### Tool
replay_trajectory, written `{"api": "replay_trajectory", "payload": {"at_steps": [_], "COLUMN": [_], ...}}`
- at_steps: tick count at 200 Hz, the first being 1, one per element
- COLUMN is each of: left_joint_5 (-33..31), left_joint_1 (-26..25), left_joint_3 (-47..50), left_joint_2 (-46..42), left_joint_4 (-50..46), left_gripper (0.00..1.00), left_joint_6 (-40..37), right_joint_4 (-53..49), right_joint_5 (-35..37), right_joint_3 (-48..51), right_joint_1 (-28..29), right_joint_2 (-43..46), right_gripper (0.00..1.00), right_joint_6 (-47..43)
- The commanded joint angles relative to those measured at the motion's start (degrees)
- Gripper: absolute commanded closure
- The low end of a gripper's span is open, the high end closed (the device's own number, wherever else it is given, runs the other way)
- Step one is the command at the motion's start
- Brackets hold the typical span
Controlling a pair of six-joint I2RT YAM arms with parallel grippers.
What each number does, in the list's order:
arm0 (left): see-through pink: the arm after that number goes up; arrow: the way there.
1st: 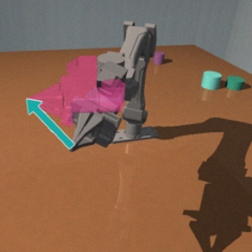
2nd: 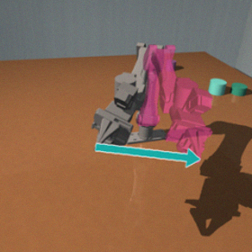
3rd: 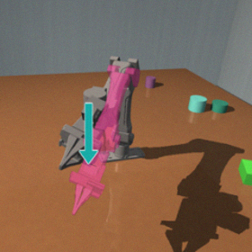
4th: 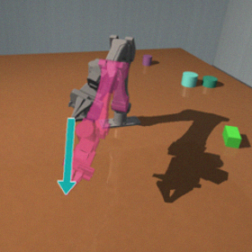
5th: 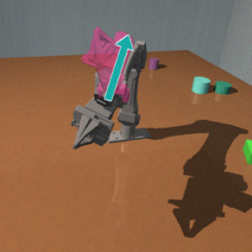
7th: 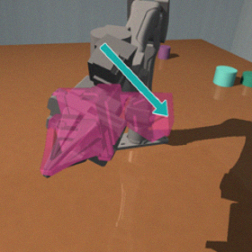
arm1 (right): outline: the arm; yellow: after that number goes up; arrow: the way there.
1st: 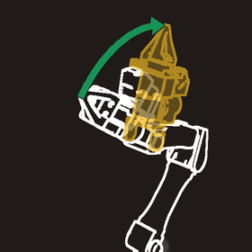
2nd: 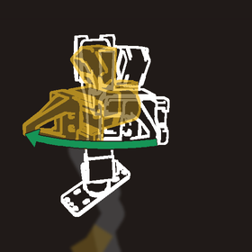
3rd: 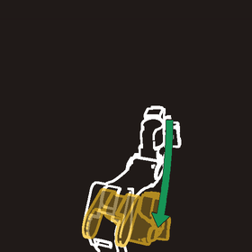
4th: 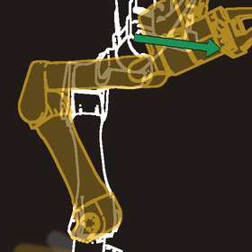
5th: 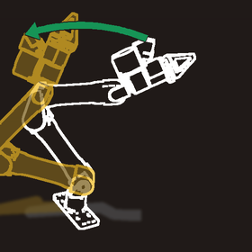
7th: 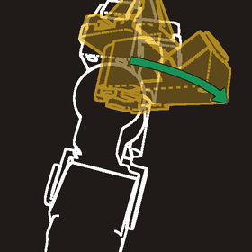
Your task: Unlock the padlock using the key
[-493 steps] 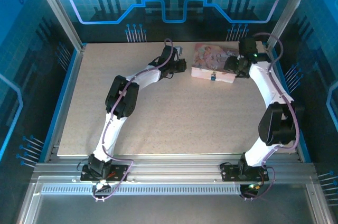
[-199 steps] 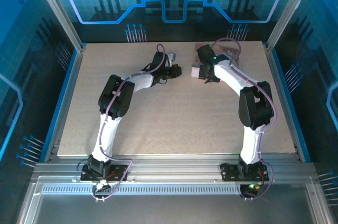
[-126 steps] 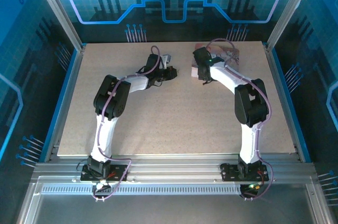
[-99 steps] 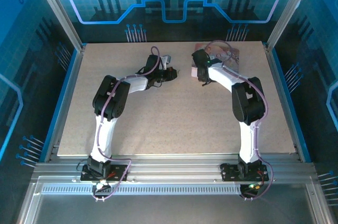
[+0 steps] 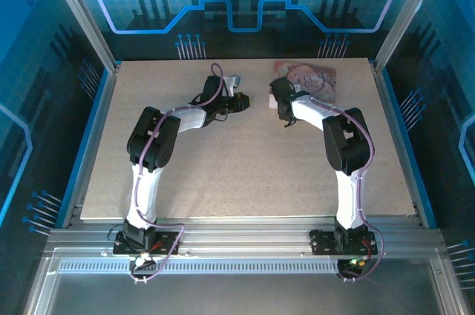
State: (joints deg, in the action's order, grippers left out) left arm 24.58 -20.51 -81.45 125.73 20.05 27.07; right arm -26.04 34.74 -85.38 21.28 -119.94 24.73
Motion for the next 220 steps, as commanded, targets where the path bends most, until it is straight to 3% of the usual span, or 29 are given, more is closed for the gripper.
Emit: {"api": "replay_trajectory", "payload": {"at_steps": [1, 110, 220], "left_joint_5": [2.22, 2.7, 3.19], "left_joint_1": [0.3, 0.25, 0.21], "left_joint_3": [0.83, 1.56, 2.02], "left_joint_2": [-2.65, -3.58, -4.0], "left_joint_4": [2.25, 3.94, 4.26], "left_gripper": [1.0, 1.0, 1.0], "left_joint_6": [0.54, 0.54, -0.02], "right_joint_4": [2.81, 2.95, 2.32], "right_joint_5": [1.24, -0.44, -3.28], "right_joint_3": [1.14, -0.14, -2.31], "right_joint_1": [-0.95, -3.86, -4.02], "right_joint_2": [1.2, 0.17, -1.53], "right_gripper": [0.52, 0.54, 0.81], "right_joint_6": [-0.97, -0.38, -2.44]}}
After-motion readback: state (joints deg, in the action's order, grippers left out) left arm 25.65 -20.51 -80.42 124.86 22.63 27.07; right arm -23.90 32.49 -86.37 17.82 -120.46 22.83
